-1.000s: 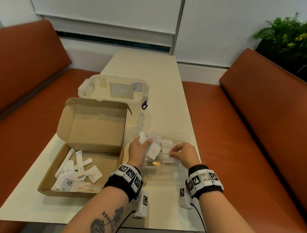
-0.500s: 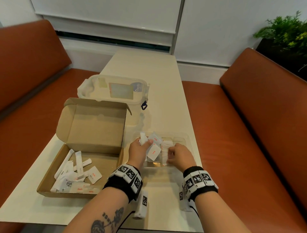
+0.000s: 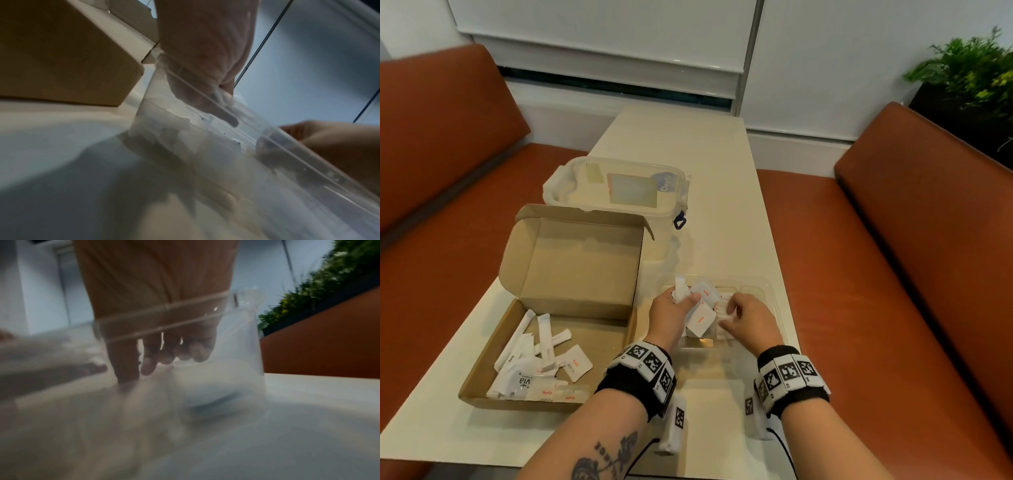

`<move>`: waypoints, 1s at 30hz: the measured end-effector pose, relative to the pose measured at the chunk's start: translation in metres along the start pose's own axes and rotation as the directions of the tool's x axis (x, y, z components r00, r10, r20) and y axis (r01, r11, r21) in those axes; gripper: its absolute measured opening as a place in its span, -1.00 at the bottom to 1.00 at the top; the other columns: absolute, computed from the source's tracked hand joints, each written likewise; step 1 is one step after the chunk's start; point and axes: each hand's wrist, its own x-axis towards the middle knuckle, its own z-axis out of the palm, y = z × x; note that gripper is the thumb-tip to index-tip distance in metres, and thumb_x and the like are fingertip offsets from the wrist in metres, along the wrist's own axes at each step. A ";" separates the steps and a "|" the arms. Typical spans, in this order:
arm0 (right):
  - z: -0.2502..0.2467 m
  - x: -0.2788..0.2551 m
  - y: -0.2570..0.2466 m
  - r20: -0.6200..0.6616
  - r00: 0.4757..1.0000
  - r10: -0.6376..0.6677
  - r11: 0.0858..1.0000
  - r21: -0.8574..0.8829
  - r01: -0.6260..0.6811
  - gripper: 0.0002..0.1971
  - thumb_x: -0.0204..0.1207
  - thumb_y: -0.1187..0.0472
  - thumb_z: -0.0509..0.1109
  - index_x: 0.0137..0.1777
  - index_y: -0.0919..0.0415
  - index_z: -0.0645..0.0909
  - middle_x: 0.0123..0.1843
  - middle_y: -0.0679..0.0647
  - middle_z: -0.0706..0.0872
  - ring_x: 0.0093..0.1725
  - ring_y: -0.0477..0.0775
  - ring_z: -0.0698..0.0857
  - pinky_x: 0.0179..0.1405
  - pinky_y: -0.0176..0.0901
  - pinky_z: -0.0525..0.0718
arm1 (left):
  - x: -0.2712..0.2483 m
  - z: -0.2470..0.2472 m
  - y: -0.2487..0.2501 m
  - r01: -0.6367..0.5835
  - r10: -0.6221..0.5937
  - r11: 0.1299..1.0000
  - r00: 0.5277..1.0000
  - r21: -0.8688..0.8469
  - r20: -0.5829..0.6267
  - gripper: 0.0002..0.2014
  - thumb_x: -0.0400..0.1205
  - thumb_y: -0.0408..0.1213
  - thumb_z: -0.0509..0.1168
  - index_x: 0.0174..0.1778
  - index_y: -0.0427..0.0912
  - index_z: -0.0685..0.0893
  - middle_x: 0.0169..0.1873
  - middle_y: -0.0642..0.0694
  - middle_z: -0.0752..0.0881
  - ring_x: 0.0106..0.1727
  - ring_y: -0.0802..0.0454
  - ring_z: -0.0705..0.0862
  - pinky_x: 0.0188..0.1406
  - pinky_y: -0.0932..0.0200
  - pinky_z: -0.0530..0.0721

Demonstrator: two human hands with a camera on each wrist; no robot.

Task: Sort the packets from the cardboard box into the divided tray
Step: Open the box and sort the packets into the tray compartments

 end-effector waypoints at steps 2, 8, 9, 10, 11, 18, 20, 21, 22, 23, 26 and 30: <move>-0.004 0.001 -0.006 -0.111 0.994 -0.011 0.983 0.179 0.031 -0.91 0.45 0.20 0.38 -0.11 0.01 0.56 -0.25 -0.10 0.58 -0.24 -0.08 0.54 -0.37 -0.35 0.38 | -0.001 0.001 0.001 -0.017 0.016 1.000 1.000 0.019 0.012 -0.90 0.58 -0.33 0.41 -0.03 -0.25 0.70 -0.05 -0.25 0.79 0.02 -0.22 0.76 0.08 -0.17 0.72; -0.015 0.011 -0.025 -0.046 0.999 -0.008 0.925 0.379 0.025 -0.87 0.51 0.16 0.43 0.04 0.05 0.70 -0.21 -0.12 0.66 -0.24 -0.18 0.56 -0.29 -0.45 0.41 | -0.002 0.005 0.000 -0.045 0.039 0.997 0.995 0.065 0.089 -0.90 0.56 -0.36 0.41 -0.02 -0.21 0.74 -0.19 -0.11 0.80 -0.15 -0.05 0.77 -0.26 0.18 0.71; -0.015 0.012 -0.024 -0.047 0.999 0.010 0.916 0.402 0.009 -0.94 0.50 0.21 0.44 -0.06 0.09 0.72 -0.26 -0.11 0.67 -0.25 -0.14 0.58 -0.30 -0.42 0.44 | -0.002 0.005 0.000 -0.041 0.036 0.998 0.996 0.056 0.086 -0.87 0.56 -0.37 0.41 0.00 -0.23 0.74 -0.20 -0.09 0.80 -0.16 -0.03 0.77 -0.28 0.22 0.69; -0.015 0.012 -0.024 -0.065 0.997 0.036 0.895 0.446 -0.004 -0.96 0.48 0.25 0.44 -0.15 0.11 0.70 -0.30 -0.09 0.68 -0.25 -0.11 0.61 -0.27 -0.37 0.48 | -0.001 0.005 0.000 -0.034 0.030 0.999 0.996 0.041 0.084 -0.85 0.56 -0.38 0.41 0.04 -0.24 0.74 -0.17 -0.11 0.80 -0.15 -0.03 0.76 -0.23 0.20 0.70; -0.015 0.012 -0.023 -0.096 0.993 0.074 0.866 0.500 -0.016 -0.93 0.47 0.28 0.45 -0.21 0.11 0.68 -0.31 -0.06 0.70 -0.26 -0.09 0.64 -0.24 -0.33 0.51 | -0.001 0.005 0.001 -0.023 0.021 0.999 0.996 0.024 0.084 -0.82 0.56 -0.39 0.41 0.06 -0.25 0.73 -0.13 -0.16 0.79 -0.11 -0.06 0.76 -0.15 0.13 0.72; -0.009 0.007 -0.022 -0.129 0.965 0.227 0.689 0.722 -0.065 -0.89 0.44 0.29 0.48 -0.25 0.13 0.61 -0.29 0.06 0.79 -0.32 -0.03 0.72 -0.34 -0.33 0.60 | 0.001 0.004 0.002 -0.003 0.002 1.000 0.993 0.011 0.116 -0.84 0.55 -0.38 0.42 0.03 -0.29 0.73 -0.08 -0.27 0.79 -0.02 -0.26 0.76 0.05 -0.13 0.72; -0.008 0.005 -0.023 -0.103 0.975 0.199 0.690 0.721 -0.065 -0.92 0.45 0.29 0.48 -0.18 0.14 0.62 -0.23 0.07 0.77 -0.23 0.01 0.71 -0.23 -0.26 0.60 | 0.000 0.003 0.002 -0.018 0.016 1.000 0.994 0.015 0.107 -0.85 0.56 -0.39 0.41 0.02 -0.28 0.73 -0.12 -0.24 0.79 -0.06 -0.21 0.76 -0.03 -0.05 0.70; -0.009 0.004 -0.023 -0.103 0.979 0.175 0.710 0.702 -0.053 -0.89 0.44 0.28 0.49 -0.08 0.13 0.64 -0.18 0.03 0.75 -0.19 -0.04 0.69 -0.19 -0.30 0.57 | 0.000 0.002 0.002 -0.029 0.026 0.999 0.994 0.026 0.107 -0.85 0.56 -0.39 0.41 0.03 -0.30 0.73 -0.11 -0.25 0.79 -0.07 -0.22 0.76 -0.04 -0.05 0.70; -0.010 0.004 -0.022 -0.106 0.985 0.140 0.744 0.667 -0.034 -0.81 0.44 0.26 0.50 0.03 0.10 0.64 -0.14 -0.03 0.71 -0.16 -0.11 0.66 -0.19 -0.37 0.54 | -0.001 0.002 0.001 -0.041 0.035 0.998 0.993 0.045 0.114 -0.84 0.56 -0.38 0.41 0.03 -0.32 0.72 -0.10 -0.27 0.79 -0.05 -0.23 0.76 -0.02 -0.07 0.70; -0.013 0.005 -0.022 -0.101 0.990 0.098 0.790 0.613 -0.016 -0.74 0.44 0.25 0.49 0.12 0.06 0.65 -0.12 -0.07 0.68 -0.17 -0.19 0.62 -0.22 -0.46 0.49 | -0.001 0.002 0.001 -0.050 0.042 0.997 0.991 0.062 0.124 -0.83 0.57 -0.38 0.40 0.04 -0.34 0.72 -0.07 -0.29 0.79 -0.02 -0.25 0.76 0.03 -0.10 0.69; -0.022 0.006 -0.023 -0.035 0.999 -0.009 0.895 0.446 0.024 -0.80 0.46 0.27 0.46 0.06 0.09 0.72 -0.18 -0.11 0.68 -0.23 -0.23 0.58 -0.30 -0.51 0.44 | -0.002 0.003 0.002 -0.062 0.051 0.995 0.989 0.076 0.140 -0.84 0.57 -0.38 0.40 0.04 -0.32 0.73 -0.05 -0.30 0.79 0.01 -0.25 0.76 0.08 -0.12 0.68; -0.025 0.002 -0.011 -0.075 0.993 0.091 0.908 0.416 -0.052 -0.95 0.41 0.28 0.50 -0.20 0.15 0.67 -0.38 -0.06 0.59 -0.32 -0.07 0.55 -0.35 -0.32 0.46 | -0.001 0.001 0.002 -0.077 0.077 0.997 0.995 -0.004 0.065 -0.89 0.54 -0.34 0.44 -0.03 -0.17 0.73 -0.10 -0.21 0.79 -0.09 -0.09 0.75 -0.14 0.14 0.72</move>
